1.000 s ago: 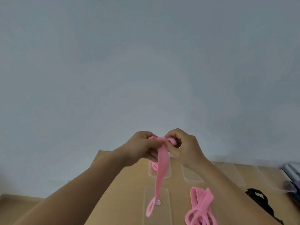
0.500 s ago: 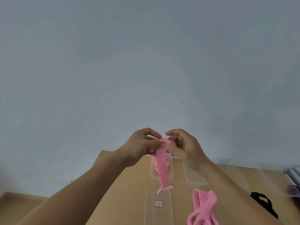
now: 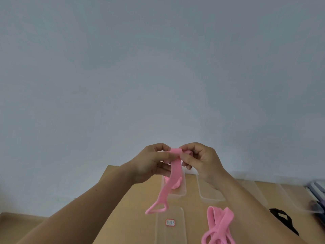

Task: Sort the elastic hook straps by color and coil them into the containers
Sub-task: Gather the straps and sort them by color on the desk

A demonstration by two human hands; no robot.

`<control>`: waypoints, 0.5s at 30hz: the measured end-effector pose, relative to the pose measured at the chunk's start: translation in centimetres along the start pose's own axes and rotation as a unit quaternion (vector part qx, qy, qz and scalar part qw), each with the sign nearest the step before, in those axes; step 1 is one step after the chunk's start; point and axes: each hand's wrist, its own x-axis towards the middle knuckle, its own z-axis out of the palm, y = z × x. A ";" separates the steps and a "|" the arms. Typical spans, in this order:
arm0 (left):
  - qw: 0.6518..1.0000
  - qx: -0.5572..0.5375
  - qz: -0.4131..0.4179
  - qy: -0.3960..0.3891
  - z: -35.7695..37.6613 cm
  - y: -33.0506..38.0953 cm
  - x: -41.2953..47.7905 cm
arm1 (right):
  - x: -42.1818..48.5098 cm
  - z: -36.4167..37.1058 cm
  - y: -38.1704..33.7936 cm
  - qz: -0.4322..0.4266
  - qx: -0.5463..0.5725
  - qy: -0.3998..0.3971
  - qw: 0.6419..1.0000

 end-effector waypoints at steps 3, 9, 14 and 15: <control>1.000 0.002 -0.017 -0.020 0.0 0.3 0.0 | 0.0 0.1 0.2 -0.011 -0.007 0.011 1.000; 1.000 -0.029 -0.010 -0.002 0.3 0.4 0.2 | 0.0 0.5 0.7 -0.038 -0.015 0.017 0.999; 0.999 -0.029 0.025 0.024 0.4 0.2 0.5 | 0.2 0.2 0.7 -0.005 0.001 -0.004 1.000; 0.999 -0.028 0.032 0.028 0.3 0.1 0.5 | 0.2 0.1 0.7 0.007 0.015 -0.012 1.000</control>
